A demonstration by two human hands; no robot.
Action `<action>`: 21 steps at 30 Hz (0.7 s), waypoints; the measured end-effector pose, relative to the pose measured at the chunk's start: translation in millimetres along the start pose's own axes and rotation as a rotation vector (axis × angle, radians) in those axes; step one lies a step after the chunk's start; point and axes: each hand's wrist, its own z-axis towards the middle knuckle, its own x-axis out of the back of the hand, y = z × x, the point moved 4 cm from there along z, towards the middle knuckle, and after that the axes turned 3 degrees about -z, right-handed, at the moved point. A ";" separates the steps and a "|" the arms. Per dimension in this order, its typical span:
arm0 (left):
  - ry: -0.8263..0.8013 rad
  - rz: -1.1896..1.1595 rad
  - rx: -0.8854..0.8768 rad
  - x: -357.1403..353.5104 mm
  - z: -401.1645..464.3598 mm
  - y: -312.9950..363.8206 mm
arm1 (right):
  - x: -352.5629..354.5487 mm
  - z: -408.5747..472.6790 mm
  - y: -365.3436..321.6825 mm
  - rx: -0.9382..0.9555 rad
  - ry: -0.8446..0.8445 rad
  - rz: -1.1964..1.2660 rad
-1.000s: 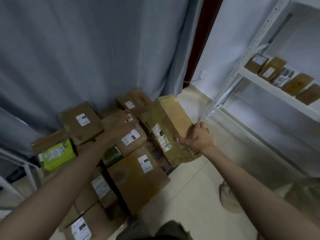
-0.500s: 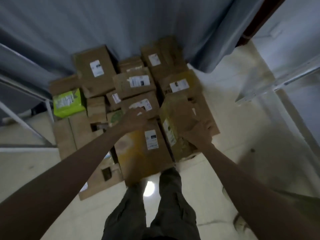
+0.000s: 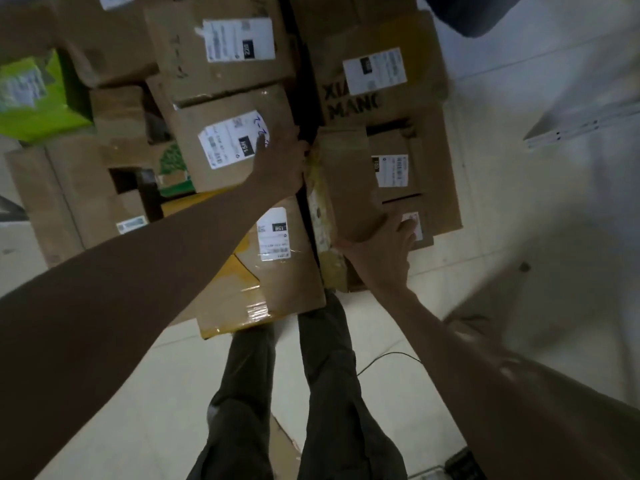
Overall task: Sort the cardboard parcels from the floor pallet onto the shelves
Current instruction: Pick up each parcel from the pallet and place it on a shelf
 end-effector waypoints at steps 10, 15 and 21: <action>0.064 0.336 0.002 -24.4 9.6 -41.7 | -15.1 -1.4 -6.2 0.080 0.068 0.051; 0.020 0.213 0.084 -24.1 6.3 -60.2 | -28.0 5.3 -32.5 0.145 0.126 0.032; -0.053 -0.022 0.092 -28.5 10.6 -73.8 | -53.1 45.9 -72.7 0.187 0.124 -0.027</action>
